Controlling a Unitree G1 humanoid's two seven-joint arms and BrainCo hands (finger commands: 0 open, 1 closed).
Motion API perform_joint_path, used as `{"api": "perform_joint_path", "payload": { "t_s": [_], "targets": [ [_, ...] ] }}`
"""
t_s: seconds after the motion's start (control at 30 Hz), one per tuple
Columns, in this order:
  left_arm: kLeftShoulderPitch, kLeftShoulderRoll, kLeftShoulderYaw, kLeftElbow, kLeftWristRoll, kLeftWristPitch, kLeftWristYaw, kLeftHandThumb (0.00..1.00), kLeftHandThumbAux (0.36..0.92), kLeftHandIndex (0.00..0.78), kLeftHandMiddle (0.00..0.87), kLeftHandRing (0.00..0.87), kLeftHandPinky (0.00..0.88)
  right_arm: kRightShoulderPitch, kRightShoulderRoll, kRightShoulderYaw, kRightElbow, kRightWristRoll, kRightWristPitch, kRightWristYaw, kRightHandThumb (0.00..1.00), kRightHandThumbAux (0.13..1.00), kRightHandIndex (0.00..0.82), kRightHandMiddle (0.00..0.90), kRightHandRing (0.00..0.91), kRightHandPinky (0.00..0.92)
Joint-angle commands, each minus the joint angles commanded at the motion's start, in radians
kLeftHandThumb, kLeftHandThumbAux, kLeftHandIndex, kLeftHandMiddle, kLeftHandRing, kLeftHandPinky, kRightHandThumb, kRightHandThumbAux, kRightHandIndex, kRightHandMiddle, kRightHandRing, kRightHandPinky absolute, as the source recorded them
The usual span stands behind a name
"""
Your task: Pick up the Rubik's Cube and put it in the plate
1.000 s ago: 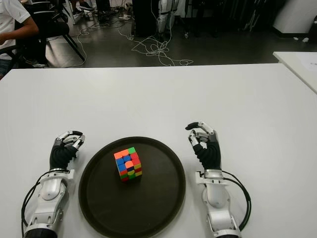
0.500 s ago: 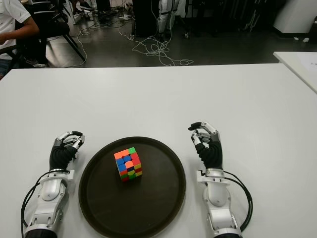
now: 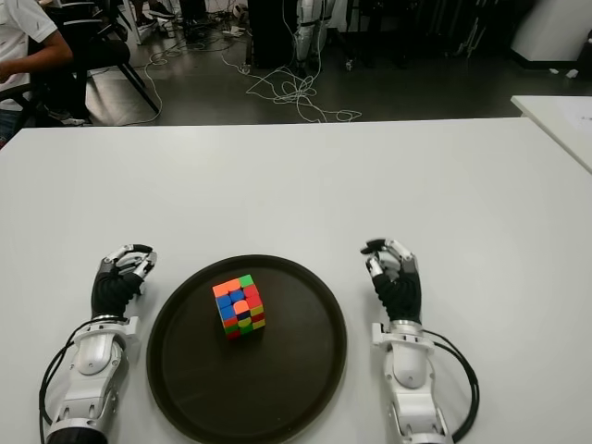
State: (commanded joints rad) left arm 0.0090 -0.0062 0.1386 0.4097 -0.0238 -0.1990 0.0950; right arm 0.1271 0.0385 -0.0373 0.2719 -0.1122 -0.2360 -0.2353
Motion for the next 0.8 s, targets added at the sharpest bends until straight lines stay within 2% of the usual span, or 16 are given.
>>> {"api": "perform_joint_path", "payload": {
  "t_s": [0.17, 0.3, 0.57, 0.8],
  "targets": [
    [-0.001, 0.003, -0.003, 0.001, 0.006, -0.001, 0.005, 0.702, 0.709, 0.443, 0.824, 0.841, 0.826, 0.004, 0.004, 0.014, -0.079, -0.061, 0.185, -0.042, 0.687, 0.729, 0.438, 0.804, 0.822, 0.812],
    [-0.002, 0.006, -0.006, 0.003, 0.014, 0.001, 0.011, 0.704, 0.708, 0.443, 0.815, 0.835, 0.818, 0.005, 0.008, 0.024, -0.127, -0.096, 0.291, -0.067, 0.689, 0.728, 0.439, 0.802, 0.815, 0.809],
    [-0.001, 0.011, -0.01, 0.007, 0.022, -0.004, 0.01, 0.704, 0.708, 0.443, 0.809, 0.828, 0.81, 0.001, 0.022, 0.029, -0.175, -0.113, 0.389, -0.087, 0.69, 0.728, 0.439, 0.802, 0.813, 0.806],
    [0.001, 0.015, -0.015, 0.001, 0.031, 0.002, 0.009, 0.703, 0.708, 0.443, 0.815, 0.832, 0.813, -0.002, 0.03, 0.029, -0.204, -0.115, 0.426, -0.092, 0.693, 0.727, 0.439, 0.809, 0.818, 0.812]
  ]
}}
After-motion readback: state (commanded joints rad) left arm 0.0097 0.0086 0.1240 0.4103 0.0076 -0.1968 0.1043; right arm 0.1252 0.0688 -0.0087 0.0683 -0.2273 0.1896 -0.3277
